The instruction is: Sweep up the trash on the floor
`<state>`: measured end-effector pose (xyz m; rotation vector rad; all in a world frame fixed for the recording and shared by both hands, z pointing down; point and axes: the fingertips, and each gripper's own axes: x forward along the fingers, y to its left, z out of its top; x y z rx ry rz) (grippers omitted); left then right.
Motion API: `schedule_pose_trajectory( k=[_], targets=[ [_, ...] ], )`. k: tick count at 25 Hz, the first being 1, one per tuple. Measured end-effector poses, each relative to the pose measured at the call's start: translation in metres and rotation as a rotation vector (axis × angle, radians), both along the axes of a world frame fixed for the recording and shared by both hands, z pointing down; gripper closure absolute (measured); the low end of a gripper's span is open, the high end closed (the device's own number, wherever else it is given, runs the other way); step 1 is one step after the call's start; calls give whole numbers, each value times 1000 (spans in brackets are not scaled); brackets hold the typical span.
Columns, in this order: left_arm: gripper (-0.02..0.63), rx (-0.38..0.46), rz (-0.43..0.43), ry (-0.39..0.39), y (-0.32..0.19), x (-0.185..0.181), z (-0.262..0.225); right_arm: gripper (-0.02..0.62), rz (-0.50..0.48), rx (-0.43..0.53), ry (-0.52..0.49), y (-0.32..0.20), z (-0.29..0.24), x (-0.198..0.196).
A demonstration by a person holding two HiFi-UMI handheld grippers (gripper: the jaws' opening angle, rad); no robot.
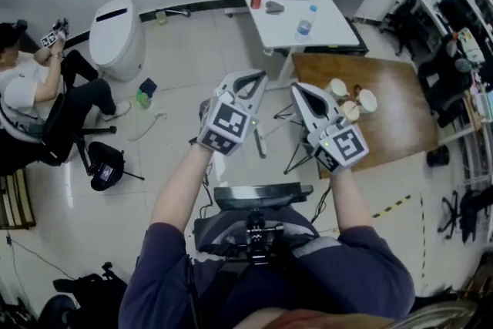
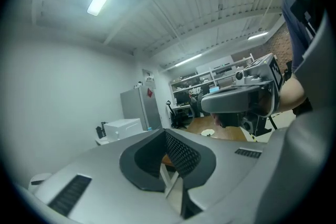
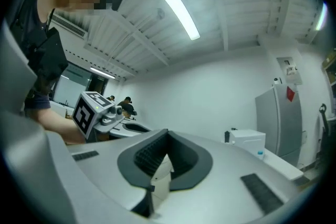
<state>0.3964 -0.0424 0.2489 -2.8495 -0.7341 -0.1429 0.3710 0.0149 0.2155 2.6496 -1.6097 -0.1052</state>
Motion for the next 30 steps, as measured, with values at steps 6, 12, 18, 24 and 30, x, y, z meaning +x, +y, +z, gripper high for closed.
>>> schedule_pose_trajectory(
  k=[6, 12, 18, 24, 30],
  targets=[
    [606, 59, -206, -29, -39, -13, 0, 586, -222, 25, -34, -28, 10, 6],
    [606, 22, -465, -143, -52, -42, 32, 586, -499, 53, -22, -35, 11, -15],
    [606, -54, -660, -103, -28, -94, 6, 586, -754, 43, -28, -24, 15, -45],
    [606, -57, -909, -97, -34, -181, -3, 586, -997, 15, -64, -38, 22, -115],
    [606, -98, -1120, -55, -39, -262, -4, 586, -1189, -34, -78, -47, 33, -188]
  ],
)
